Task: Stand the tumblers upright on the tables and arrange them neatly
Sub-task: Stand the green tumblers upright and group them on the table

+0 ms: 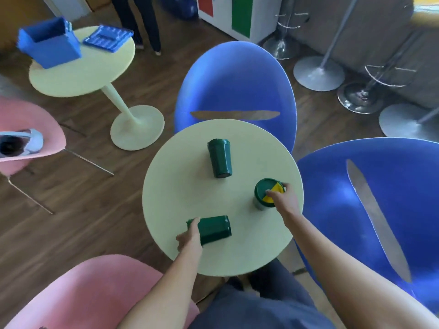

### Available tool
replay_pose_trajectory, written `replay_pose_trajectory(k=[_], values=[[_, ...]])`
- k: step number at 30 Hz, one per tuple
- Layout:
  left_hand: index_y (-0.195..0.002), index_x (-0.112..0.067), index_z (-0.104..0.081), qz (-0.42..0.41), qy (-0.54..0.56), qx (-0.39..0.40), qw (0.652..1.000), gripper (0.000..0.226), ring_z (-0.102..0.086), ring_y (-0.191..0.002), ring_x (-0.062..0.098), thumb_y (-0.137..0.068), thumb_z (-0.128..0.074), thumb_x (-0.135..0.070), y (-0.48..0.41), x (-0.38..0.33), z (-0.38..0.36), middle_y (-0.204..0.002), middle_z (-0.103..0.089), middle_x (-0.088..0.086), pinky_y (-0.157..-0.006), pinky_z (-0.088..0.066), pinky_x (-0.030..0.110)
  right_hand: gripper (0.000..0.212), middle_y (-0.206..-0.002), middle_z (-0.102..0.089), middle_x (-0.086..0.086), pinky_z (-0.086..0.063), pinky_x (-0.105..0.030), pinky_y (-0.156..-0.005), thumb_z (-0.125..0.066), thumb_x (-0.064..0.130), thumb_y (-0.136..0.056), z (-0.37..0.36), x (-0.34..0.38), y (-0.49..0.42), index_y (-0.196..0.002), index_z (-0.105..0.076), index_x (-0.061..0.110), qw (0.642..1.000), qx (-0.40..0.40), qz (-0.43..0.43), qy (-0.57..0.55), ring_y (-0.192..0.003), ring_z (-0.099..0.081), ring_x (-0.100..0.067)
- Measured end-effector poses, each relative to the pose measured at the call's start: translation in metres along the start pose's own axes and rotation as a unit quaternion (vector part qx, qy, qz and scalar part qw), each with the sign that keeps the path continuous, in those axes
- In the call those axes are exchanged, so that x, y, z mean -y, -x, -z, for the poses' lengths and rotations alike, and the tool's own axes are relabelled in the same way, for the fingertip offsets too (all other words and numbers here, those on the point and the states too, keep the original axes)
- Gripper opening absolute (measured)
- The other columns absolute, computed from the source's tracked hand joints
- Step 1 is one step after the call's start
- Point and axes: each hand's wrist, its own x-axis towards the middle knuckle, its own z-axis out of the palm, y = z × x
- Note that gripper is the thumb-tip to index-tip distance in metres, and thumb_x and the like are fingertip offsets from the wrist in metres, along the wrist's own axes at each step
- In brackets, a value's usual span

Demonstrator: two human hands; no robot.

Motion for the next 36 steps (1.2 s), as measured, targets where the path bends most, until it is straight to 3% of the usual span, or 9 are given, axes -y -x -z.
replay_pose_trajectory(k=[2,5,11,15,19,23,27,31,36], values=[[-0.121,-0.005,-0.052,-0.040,-0.017,-0.003,0.999,0.098,-0.057,-0.106,0.037,-0.043,-0.086,-0.055,0.030,-0.015,0.000,-0.127,-0.050,0.020,-0.086,-0.055,0.044,0.058,-0.124,-0.059,-0.012,-0.047,-0.036,-0.078,-0.071,0.020,-0.081,-0.002,-0.001,0.001,-0.134,-0.048,0.012,1.000,-0.008,0.006,0.004,-0.103,-0.059,-0.028],[-0.127,-0.002,-0.047,-0.182,-0.113,0.002,0.977,0.083,-0.055,-0.108,0.038,-0.066,-0.085,-0.044,0.059,-0.033,-0.010,-0.131,-0.037,0.017,-0.083,-0.049,0.040,0.058,-0.124,-0.059,-0.010,-0.045,-0.034,-0.078,-0.070,0.019,-0.081,-0.003,-0.001,0.002,-0.134,-0.048,0.012,1.000,-0.012,0.009,-0.003,-0.105,-0.058,-0.027],[-0.136,-0.008,-0.042,-0.495,-0.227,0.016,0.838,0.096,-0.050,-0.112,0.032,-0.058,-0.089,-0.037,0.084,-0.052,-0.030,-0.131,-0.036,0.014,-0.095,-0.050,0.040,0.058,-0.125,-0.057,-0.008,-0.046,-0.033,-0.073,-0.069,0.021,-0.081,-0.002,-0.004,0.001,-0.135,-0.047,0.016,1.000,-0.009,0.007,-0.022,-0.106,-0.058,-0.027],[-0.139,-0.010,-0.043,-0.586,-0.286,-0.001,0.758,0.097,-0.048,-0.112,0.033,-0.057,-0.089,-0.034,0.083,-0.054,-0.038,-0.129,-0.038,0.015,-0.098,-0.048,0.042,0.058,-0.124,-0.056,-0.008,-0.046,-0.033,-0.075,-0.070,0.023,-0.082,0.000,-0.005,-0.001,-0.135,-0.047,0.017,1.000,0.000,0.004,-0.025,-0.106,-0.057,-0.026],[-0.139,-0.022,-0.048,-0.623,-0.338,-0.002,0.705,0.094,-0.044,-0.111,0.031,-0.056,-0.090,-0.035,0.080,-0.053,-0.041,-0.128,-0.039,0.015,-0.098,-0.046,0.043,0.059,-0.126,-0.056,-0.009,-0.046,-0.032,-0.073,-0.071,0.023,-0.081,-0.001,-0.007,-0.004,-0.134,-0.047,0.018,0.999,0.004,0.000,-0.032,-0.108,-0.058,-0.026],[-0.143,-0.026,-0.045,-0.614,-0.372,0.010,0.696,0.097,-0.044,-0.109,0.033,-0.059,-0.085,-0.052,0.080,-0.053,-0.041,-0.131,-0.037,0.015,-0.098,-0.043,0.041,0.059,-0.124,-0.056,-0.008,-0.048,-0.031,-0.073,-0.072,0.024,-0.080,-0.001,-0.009,-0.005,-0.133,-0.047,0.019,1.000,0.005,-0.001,-0.030,-0.107,-0.058,-0.026],[-0.147,-0.031,-0.041,-0.597,-0.366,0.060,0.711,0.079,-0.046,-0.110,0.032,-0.078,-0.067,-0.059,0.086,-0.055,-0.037,-0.135,-0.038,0.011,-0.095,-0.046,0.040,0.059,-0.123,-0.056,-0.004,-0.053,-0.038,-0.084,-0.072,0.027,-0.080,0.000,-0.009,-0.004,-0.133,-0.048,0.022,1.000,-0.008,0.001,-0.026,-0.107,-0.058,-0.024],[-0.146,-0.030,-0.043,-0.590,-0.351,0.115,0.718,0.056,-0.051,-0.119,0.028,-0.093,-0.059,-0.036,0.083,-0.062,-0.032,-0.133,-0.047,0.010,-0.100,-0.042,0.035,0.059,-0.121,-0.057,-0.001,-0.054,-0.040,-0.088,-0.070,0.030,-0.081,-0.004,-0.009,-0.001,-0.135,-0.048,0.023,0.999,-0.020,0.000,-0.026,-0.106,-0.058,-0.023],[-0.140,-0.017,-0.052,-0.582,-0.310,0.138,0.739,0.056,-0.058,-0.115,0.023,-0.086,-0.069,-0.019,0.077,-0.076,-0.028,-0.128,-0.061,0.008,-0.096,-0.041,0.025,0.059,-0.116,-0.060,-0.001,-0.056,-0.049,-0.090,-0.073,0.034,-0.074,-0.006,-0.005,0.002,-0.129,-0.053,0.026,0.999,-0.023,-0.006,-0.023,-0.106,-0.060,-0.025]])
